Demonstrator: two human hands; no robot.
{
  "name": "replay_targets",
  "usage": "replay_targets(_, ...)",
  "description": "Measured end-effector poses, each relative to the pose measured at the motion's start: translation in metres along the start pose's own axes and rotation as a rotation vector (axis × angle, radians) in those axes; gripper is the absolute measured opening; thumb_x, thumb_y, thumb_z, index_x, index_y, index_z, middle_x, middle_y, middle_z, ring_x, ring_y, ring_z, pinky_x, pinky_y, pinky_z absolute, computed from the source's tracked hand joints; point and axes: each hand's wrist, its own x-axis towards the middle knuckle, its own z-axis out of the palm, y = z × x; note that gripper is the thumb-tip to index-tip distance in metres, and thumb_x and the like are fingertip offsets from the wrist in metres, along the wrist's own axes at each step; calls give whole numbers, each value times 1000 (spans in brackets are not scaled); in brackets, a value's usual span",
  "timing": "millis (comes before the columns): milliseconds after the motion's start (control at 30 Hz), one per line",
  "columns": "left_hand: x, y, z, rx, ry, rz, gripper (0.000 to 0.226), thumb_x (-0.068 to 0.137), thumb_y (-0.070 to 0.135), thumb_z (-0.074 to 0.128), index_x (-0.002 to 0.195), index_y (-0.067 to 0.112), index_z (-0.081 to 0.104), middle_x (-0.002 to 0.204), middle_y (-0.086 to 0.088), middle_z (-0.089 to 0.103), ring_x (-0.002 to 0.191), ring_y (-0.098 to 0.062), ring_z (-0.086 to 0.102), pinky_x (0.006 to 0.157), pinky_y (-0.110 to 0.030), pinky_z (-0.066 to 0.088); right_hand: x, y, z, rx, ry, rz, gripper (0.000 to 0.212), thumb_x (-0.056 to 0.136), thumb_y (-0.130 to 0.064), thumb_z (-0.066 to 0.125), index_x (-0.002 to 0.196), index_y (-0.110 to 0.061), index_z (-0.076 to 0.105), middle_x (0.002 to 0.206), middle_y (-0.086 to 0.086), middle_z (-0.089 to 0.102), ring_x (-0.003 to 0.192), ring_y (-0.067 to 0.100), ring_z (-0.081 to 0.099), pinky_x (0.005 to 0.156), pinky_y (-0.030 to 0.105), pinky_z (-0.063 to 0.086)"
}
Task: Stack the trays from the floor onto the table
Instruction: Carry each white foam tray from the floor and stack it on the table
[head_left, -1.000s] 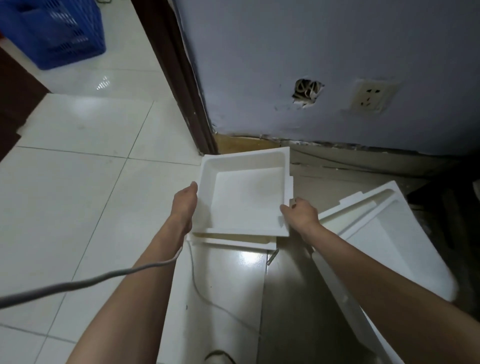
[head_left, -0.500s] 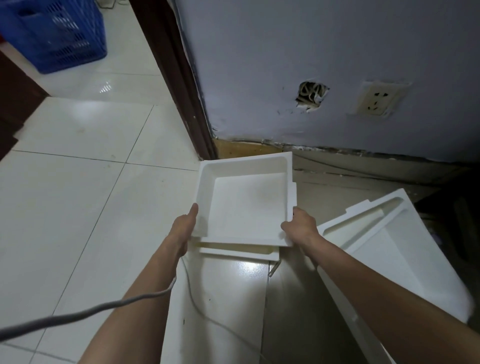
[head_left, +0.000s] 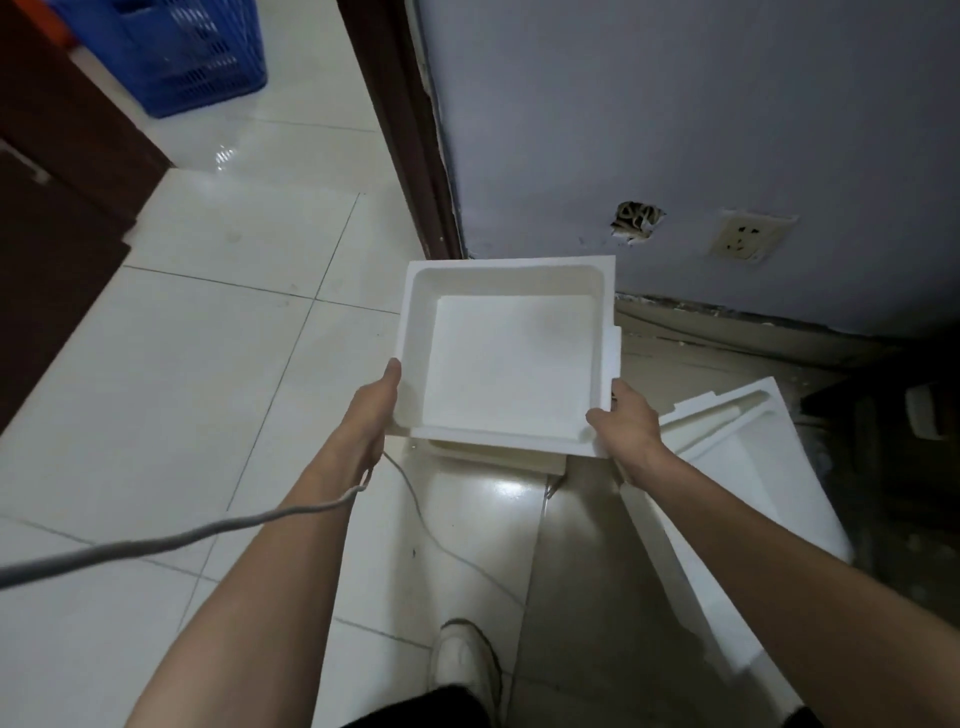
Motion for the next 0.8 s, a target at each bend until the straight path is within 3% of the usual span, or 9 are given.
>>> replay_targets(133,-75,51,-56,-50,4,44,69,93,63,43,134,9,59,129,-1,65,114,-23,61,106,-39,43,-60,-70,-31,20,-14,-27,24,84,-4,52,106,-10,60,97,6,66,95,29,61,82,38,53)
replay_targets(367,-197,135,-134,-108,-31,111,96,62,83,47,134,20,61,129,3,67,119,-20,61,113,-41,36,-167,-188,-105,95,-60,-57,23,84,-1,51,101,-16,58,85,-4,61,84,24,57,67,29,43)
replay_targets(567,-334,212,-161,-103,-53,195,62,93,64,39,127,20,64,126,5,68,118,-15,61,114,-38,35,-258,-269,-193,97,-72,-105,35,84,0,48,114,-15,60,106,1,67,93,24,62,75,32,48)
replay_targets(667,-403,247,-159,-155,-89,263,47,104,50,34,127,19,59,126,3,65,116,-13,59,105,-29,37,-294,-297,-242,62,-55,-129,33,83,-4,50,110,-19,61,107,-1,69,97,25,63,83,36,54)
replay_targets(800,-473,276,-152,-239,-94,340,28,108,36,32,110,22,56,98,10,67,86,1,60,73,-16,43,-332,-317,-298,58,-64,-160,34,86,-4,49,115,-16,60,107,-1,67,95,22,62,78,29,48)
